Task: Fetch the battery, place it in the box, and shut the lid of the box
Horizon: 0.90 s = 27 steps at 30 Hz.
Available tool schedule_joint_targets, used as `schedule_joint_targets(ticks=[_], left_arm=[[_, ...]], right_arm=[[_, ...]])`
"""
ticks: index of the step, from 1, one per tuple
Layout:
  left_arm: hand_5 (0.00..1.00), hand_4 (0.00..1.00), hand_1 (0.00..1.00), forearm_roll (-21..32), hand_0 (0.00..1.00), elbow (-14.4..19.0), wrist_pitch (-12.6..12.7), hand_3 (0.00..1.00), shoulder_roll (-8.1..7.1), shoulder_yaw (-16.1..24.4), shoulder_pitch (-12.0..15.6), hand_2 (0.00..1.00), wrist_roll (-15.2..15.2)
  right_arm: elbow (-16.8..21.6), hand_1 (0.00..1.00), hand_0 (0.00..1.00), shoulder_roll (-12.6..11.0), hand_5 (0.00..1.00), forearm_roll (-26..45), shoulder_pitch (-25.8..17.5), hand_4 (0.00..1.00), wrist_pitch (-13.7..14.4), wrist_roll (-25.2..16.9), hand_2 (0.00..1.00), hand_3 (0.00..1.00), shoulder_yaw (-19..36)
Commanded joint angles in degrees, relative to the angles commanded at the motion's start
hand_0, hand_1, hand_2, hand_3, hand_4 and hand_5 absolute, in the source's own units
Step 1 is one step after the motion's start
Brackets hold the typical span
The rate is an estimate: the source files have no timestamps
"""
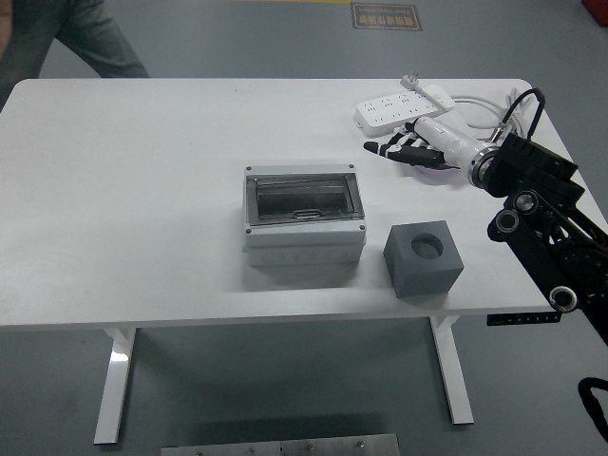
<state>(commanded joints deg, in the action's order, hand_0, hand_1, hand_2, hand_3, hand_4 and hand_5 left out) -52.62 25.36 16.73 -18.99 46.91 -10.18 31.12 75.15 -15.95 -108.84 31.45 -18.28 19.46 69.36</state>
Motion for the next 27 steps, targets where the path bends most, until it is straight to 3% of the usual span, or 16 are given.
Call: schedule_joint_targets(ticks=[8, 9, 10, 15, 16, 21, 22, 27], left_arm=[[0.002, 0.594, 0.700, 0.20, 0.615, -0.04, 0.06, 0.582, 0.24, -0.14, 0.12, 0.602, -0.13], [0.002, 0.594, 0.700, 0.29, 0.615, -0.04, 0.09, 0.582, 0.28, -0.20, 0.19, 0.602, -0.17], [0.002, 0.595, 0.700, 0.35, 0.615, -0.04, 0.10, 0.584, 0.31, -0.24, 0.22, 0.602, -0.19], [0.002, 0.595, 0.700, 0.72, 0.615, -0.06, 0.20, 0.584, 0.44, -0.43, 0.37, 0.602, -0.31], [0.002, 0.594, 0.700, 0.76, 0.615, -0.07, 0.22, 0.582, 0.47, -0.45, 0.38, 0.602, -0.33], [0.002, 0.594, 0.700, 0.91, 0.615, -0.09, 0.26, 0.582, 0.68, -0.55, 0.42, 0.602, -0.43], [0.002, 0.595, 0.700, 0.92, 0.616, -0.09, 0.26, 0.582, 0.74, -0.56, 0.43, 0.602, -0.45], [0.002, 0.595, 0.700, 1.30, 0.616, -0.17, 0.27, 0.582, 0.98, -0.89, 0.38, 0.602, -0.77]], right_arm=[[1.17, 0.530, 0.449, -0.34, 0.998, 1.41, -5.23, 0.973, 8.16, -7.12, 0.662, 0.715, 5.41], [0.72, 0.530, 0.449, -0.21, 0.998, 2.56, -6.01, 0.973, 9.81, -8.71, 0.662, 0.715, 5.90], [0.39, 0.479, 0.377, -0.13, 0.915, 3.38, -6.51, 0.932, 11.14, -9.96, 0.624, 0.687, 6.17], [-2.67, 0.479, 0.377, 0.70, 0.915, 10.35, -9.65, 0.932, 19.33, -18.25, 0.624, 0.687, 6.29], [-3.25, 0.462, 0.388, 0.96, 0.773, 12.02, -10.30, 0.872, 20.88, -20.04, 0.594, 0.640, 6.22], [-5.74, 0.462, 0.388, 2.55, 0.773, 22.19, -13.60, 0.872, 28.32, -30.37, 0.594, 0.640, 6.43], [-6.10, 0.480, 0.419, 2.83, 0.561, 24.58, -14.22, 0.770, 29.64, -32.65, 0.565, 0.620, 6.46], [-5.69, 0.480, 0.419, 3.59, 0.561, 34.68, -17.55, 0.770, 32.70, -41.64, 0.565, 0.620, 6.90]])
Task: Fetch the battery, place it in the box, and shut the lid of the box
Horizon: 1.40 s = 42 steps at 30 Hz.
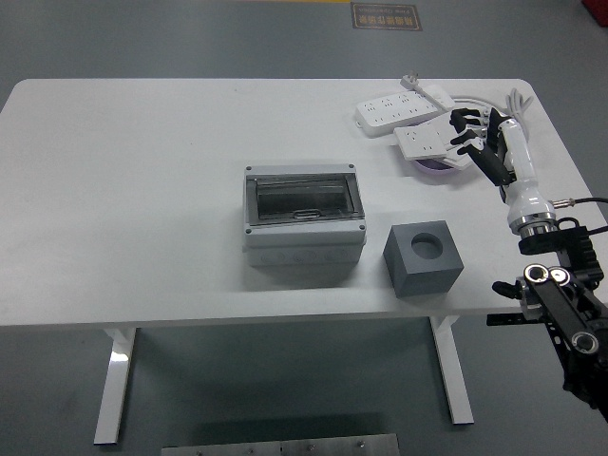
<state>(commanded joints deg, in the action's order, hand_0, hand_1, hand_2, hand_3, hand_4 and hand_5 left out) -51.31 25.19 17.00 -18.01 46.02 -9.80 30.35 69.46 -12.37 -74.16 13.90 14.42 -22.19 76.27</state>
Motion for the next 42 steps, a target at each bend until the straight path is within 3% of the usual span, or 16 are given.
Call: schedule_joint_targets(ticks=[1, 6, 7, 12, 13, 18, 19, 30, 38, 42], left_arm=[[0.002, 0.596, 0.700, 0.12, 0.615, -0.01, 0.02, 0.582, 0.03, -0.09, 0.00, 0.602, -0.08], [0.002, 0.596, 0.700, 1.03, 0.615, -0.11, 0.12, 0.582, 0.16, -0.78, 0.07, 0.602, -0.64], [0.002, 0.596, 0.700, 1.21, 0.617, -0.13, 0.14, 0.583, 0.17, -0.92, 0.09, 0.602, -0.75], [0.002, 0.596, 0.700, 2.47, 0.617, -0.27, 0.33, 0.583, 0.13, -1.79, 0.17, 0.602, -1.50], [0.002, 0.595, 0.700, 2.67, 0.616, -0.30, 0.36, 0.583, 0.12, -1.93, 0.16, 0.602, -1.64], [0.002, 0.595, 0.700, 4.29, 0.616, -0.50, 0.50, 0.583, 0.19, -3.13, 0.11, 0.602, -2.68], [0.002, 0.597, 0.700, 4.55, 0.620, -0.53, 0.51, 0.584, 0.21, -3.33, 0.09, 0.602, -2.85], [0.002, 0.597, 0.700, 5.79, 0.620, -0.70, 0.58, 0.583, 0.33, -4.17, 0.00, 0.601, -3.60], [0.002, 0.599, 0.700, 6.37, 0.622, -0.74, 0.56, 0.584, 0.29, -4.48, -0.10, 0.601, -3.87], [0.002, 0.599, 0.700, 6.42, 0.622, -0.72, 0.53, 0.584, 0.10, -4.46, -0.01, 0.601, -3.81]], right_arm=[[0.45, 0.510, 0.434, -0.02, 0.384, 1.56, -0.70, 0.731, 0.20, -1.42, 0.565, 0.626, 0.11], [2.35, 0.510, 0.434, -0.76, 0.384, 8.71, -3.98, 0.731, 1.37, -8.60, 0.565, 0.626, 0.17], [2.51, 0.568, 0.518, -0.88, 0.304, 9.58, -4.37, 0.813, 1.45, -9.68, 0.632, 0.635, 0.19], [2.67, 0.568, 0.518, -1.36, 0.304, 11.70, -5.57, 0.813, 1.87, -14.58, 0.632, 0.635, -0.41], [2.54, 0.593, 0.566, -1.33, 0.263, 12.23, -5.60, 0.811, 2.28, -14.79, 0.665, 0.671, -0.71], [2.06, 0.593, 0.566, -1.00, 0.263, 14.95, -5.72, 0.811, 4.28, -14.79, 0.665, 0.671, -2.25], [2.03, 0.626, 0.717, -1.08, 0.312, 15.11, -5.69, 0.757, 4.45, -14.79, 0.668, 0.679, -2.68], [2.64, 0.614, 0.702, -1.84, 0.319, 8.64, -5.93, 0.771, 5.53, -14.79, 0.644, 0.654, -4.94], [2.09, 0.615, 0.648, -1.80, 0.279, 4.69, -5.65, 0.789, 3.90, -14.17, 0.641, 0.685, -5.13], [2.27, 0.615, 0.648, -1.91, 0.279, 2.82, -5.59, 0.789, 1.92, -10.70, 0.641, 0.685, -5.39]])
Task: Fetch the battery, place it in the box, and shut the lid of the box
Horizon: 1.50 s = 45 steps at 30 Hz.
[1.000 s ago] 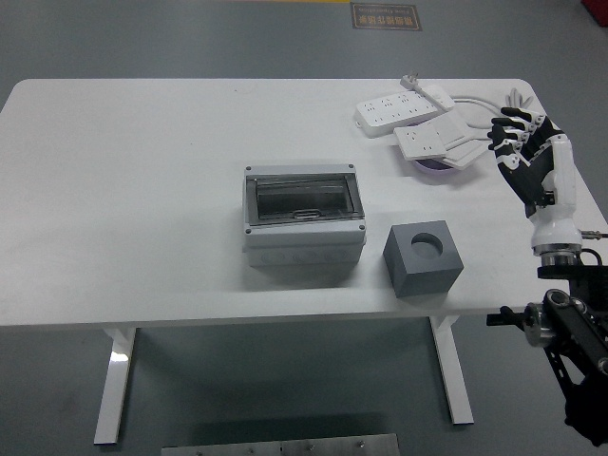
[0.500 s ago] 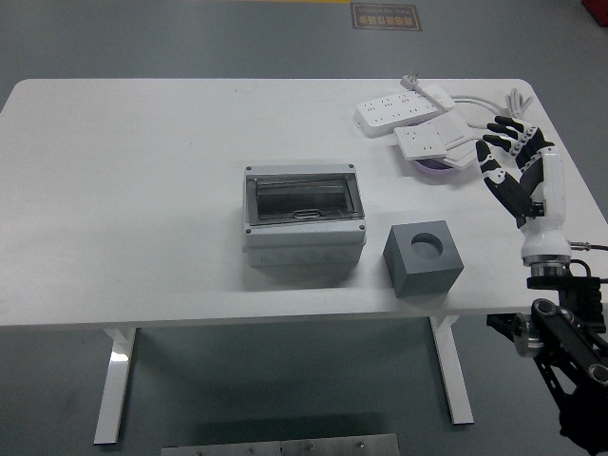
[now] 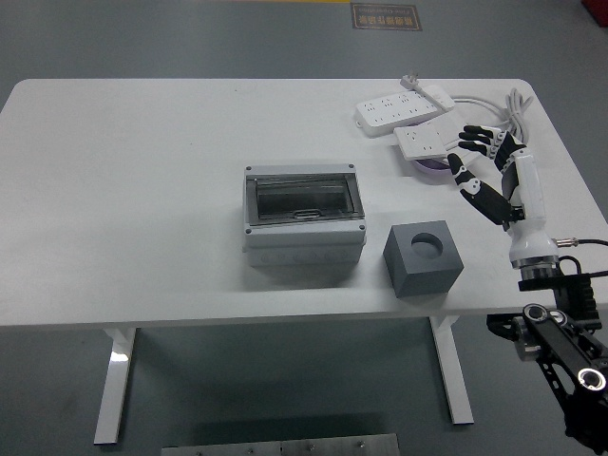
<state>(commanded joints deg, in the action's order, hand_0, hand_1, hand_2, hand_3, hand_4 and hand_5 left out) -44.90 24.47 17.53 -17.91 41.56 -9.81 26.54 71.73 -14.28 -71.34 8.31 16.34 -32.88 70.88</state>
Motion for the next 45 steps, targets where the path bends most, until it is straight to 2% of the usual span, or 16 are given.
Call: schedule_joint_targets(ticks=[1, 6, 7, 12, 13, 18, 19, 24, 25, 29, 30, 36, 37, 42, 43, 45], left_arm=[[0.002, 0.599, 0.700, -0.02, 0.622, 0.00, -0.01, 0.584, -0.06, 0.02, 0.02, 0.601, 0.02], [0.002, 0.599, 0.700, -0.01, 0.622, 0.04, -0.02, 0.584, -0.47, 0.07, 0.11, 0.601, 0.10], [0.002, 0.600, 0.700, 0.00, 0.622, 0.04, -0.02, 0.584, -0.55, 0.07, 0.11, 0.602, 0.09], [0.002, 0.600, 0.700, 0.01, 0.622, 0.05, -0.05, 0.584, -0.83, 0.05, 0.19, 0.602, 0.07], [0.002, 0.600, 0.700, -0.06, 0.622, 0.05, -0.07, 0.585, -0.87, 0.08, 0.24, 0.602, 0.09], [0.002, 0.600, 0.700, -0.62, 0.622, 0.06, -0.23, 0.585, -1.14, 0.37, 0.59, 0.602, 0.30], [0.002, 0.600, 0.701, -0.76, 0.622, 0.06, -0.25, 0.585, -1.20, 0.46, 0.63, 0.602, 0.35], [0.002, 0.600, 0.701, -1.30, 0.622, 0.06, -0.43, 0.585, -1.47, 0.71, 0.80, 0.602, 0.49], [0.002, 0.601, 0.700, -1.37, 0.623, 0.06, -0.45, 0.585, -1.51, 0.75, 0.82, 0.602, 0.50], [0.002, 0.601, 0.700, -1.55, 0.623, 0.05, -0.50, 0.585, -1.67, 0.85, 0.86, 0.602, 0.55], [0.002, 0.601, 0.700, -1.53, 0.623, 0.04, -0.52, 0.585, -1.74, 0.83, 0.86, 0.602, 0.53], [0.002, 0.601, 0.700, -1.00, 0.623, 0.02, -0.52, 0.585, -1.71, 0.54, 1.01, 0.602, 0.42], [0.002, 0.600, 0.700, -0.80, 0.623, 0.02, -0.51, 0.585, -1.68, 0.44, 1.07, 0.602, 0.38], [0.002, 0.600, 0.700, -0.22, 0.623, 0.01, -0.49, 0.585, -1.41, 0.38, 1.36, 0.602, 0.50], [0.002, 0.601, 0.700, -0.20, 0.624, 0.01, -0.48, 0.585, -1.38, 0.43, 1.39, 0.602, 0.54], [0.002, 0.601, 0.700, -0.10, 0.624, 0.01, -0.43, 0.585, -1.36, 0.50, 1.45, 0.602, 0.59]], right_arm=[[0.13, 0.562, 0.533, -0.02, 0.138, -0.56, -0.01, 0.684, -0.58, 1.06, 0.571, 0.642, -0.02], [0.92, 0.562, 0.533, -0.20, 0.138, -2.34, 0.10, 0.684, -2.79, 4.83, 0.571, 0.642, 0.04], [1.01, 0.589, 0.588, -0.22, 0.035, -2.39, 0.12, 0.585, -3.06, 5.17, 0.605, 0.715, 0.14], [1.09, 0.589, 0.588, -0.42, 0.035, -1.99, 0.03, 0.585, -4.59, 5.98, 0.605, 0.715, 1.21], [1.12, 0.676, 0.591, -0.46, 0.002, -1.91, -0.03, 0.550, -4.81, 6.01, 0.709, 0.810, 1.47], [1.44, 0.676, 0.591, -0.71, 0.002, -1.60, -0.54, 0.550, -5.60, 6.00, 0.709, 0.810, 2.75], [1.47, 0.761, 0.683, -0.74, 0.002, -1.49, -0.62, 0.704, -5.69, 5.95, 0.817, 0.848, 2.91], [1.48, 0.761, 0.683, -0.75, 0.002, -0.64, -1.05, 0.704, -5.84, 5.51, 0.817, 0.848, 3.48], [1.46, 0.840, 0.805, -0.73, 0.110, -0.46, -1.13, 0.864, -5.83, 5.43, 0.870, 0.888, 3.55], [1.44, 0.840, 0.805, -0.67, 0.110, 0.23, -1.45, 0.864, -5.85, 5.20, 0.870, 0.888, 3.73], [1.45, 0.849, 0.821, -0.66, 0.226, 0.83, -1.56, 0.912, -5.88, 5.08, 0.887, 0.923, 3.75], [1.72, 0.849, 0.821, -0.65, 0.226, 3.58, -1.79, 0.912, -6.47, 4.99, 0.887, 0.923, 4.05], [1.82, 0.851, 0.834, -0.63, 0.280, 4.43, -1.86, 0.928, -6.73, 5.01, 0.901, 0.945, 4.19], [2.52, 0.851, 0.834, -0.47, 0.280, 8.26, -2.15, 0.928, -7.96, 5.00, 0.901, 0.945, 5.33], [2.62, 0.843, 0.835, -0.48, 0.364, 8.62, -2.15, 0.944, -8.09, 5.00, 0.894, 0.934, 5.48], [2.77, 0.843, 0.835, -0.52, 0.364, 9.26, -2.13, 0.944, -8.33, 4.98, 0.894, 0.934, 5.74]])
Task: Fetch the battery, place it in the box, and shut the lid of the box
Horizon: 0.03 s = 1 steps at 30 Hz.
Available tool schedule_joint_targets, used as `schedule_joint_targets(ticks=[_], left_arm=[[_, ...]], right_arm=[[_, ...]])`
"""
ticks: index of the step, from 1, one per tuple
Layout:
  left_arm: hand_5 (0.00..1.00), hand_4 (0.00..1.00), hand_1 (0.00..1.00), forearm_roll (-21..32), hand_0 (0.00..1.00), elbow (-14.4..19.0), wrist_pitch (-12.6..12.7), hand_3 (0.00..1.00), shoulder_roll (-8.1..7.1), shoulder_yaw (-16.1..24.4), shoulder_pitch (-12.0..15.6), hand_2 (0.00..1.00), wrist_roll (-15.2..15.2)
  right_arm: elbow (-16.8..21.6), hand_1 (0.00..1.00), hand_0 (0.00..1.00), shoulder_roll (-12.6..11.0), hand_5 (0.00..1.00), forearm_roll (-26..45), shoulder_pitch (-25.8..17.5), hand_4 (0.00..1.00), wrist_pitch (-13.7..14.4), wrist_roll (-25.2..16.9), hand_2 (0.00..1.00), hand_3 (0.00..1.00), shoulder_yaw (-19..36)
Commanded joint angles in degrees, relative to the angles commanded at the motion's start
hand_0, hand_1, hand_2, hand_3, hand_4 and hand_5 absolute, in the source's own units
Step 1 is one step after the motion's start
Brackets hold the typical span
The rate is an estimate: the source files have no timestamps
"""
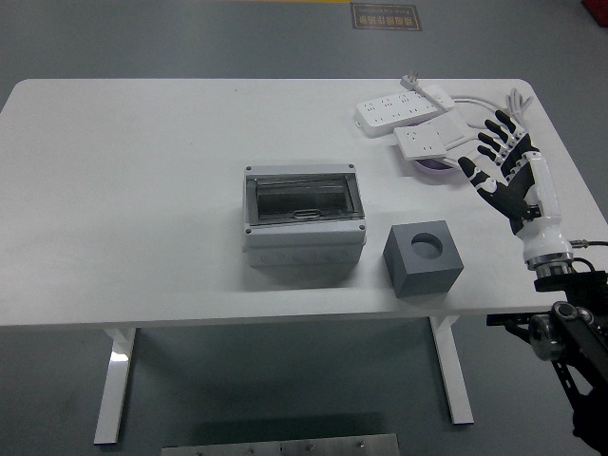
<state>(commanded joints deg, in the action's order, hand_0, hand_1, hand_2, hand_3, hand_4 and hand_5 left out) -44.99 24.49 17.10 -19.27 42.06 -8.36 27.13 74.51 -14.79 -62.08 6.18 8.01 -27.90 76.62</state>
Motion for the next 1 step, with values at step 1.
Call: schedule_joint_targets(ticks=[1], left_arm=[[0.002, 0.601, 0.700, 0.08, 0.624, 0.02, 0.01, 0.585, 0.00, 0.06, 0.05, 0.602, 0.05]], right_arm=[[0.08, 0.843, 0.835, -0.04, 0.364, 0.47, 0.02, 0.944, -0.18, -0.01, 0.894, 0.934, 0.14]])
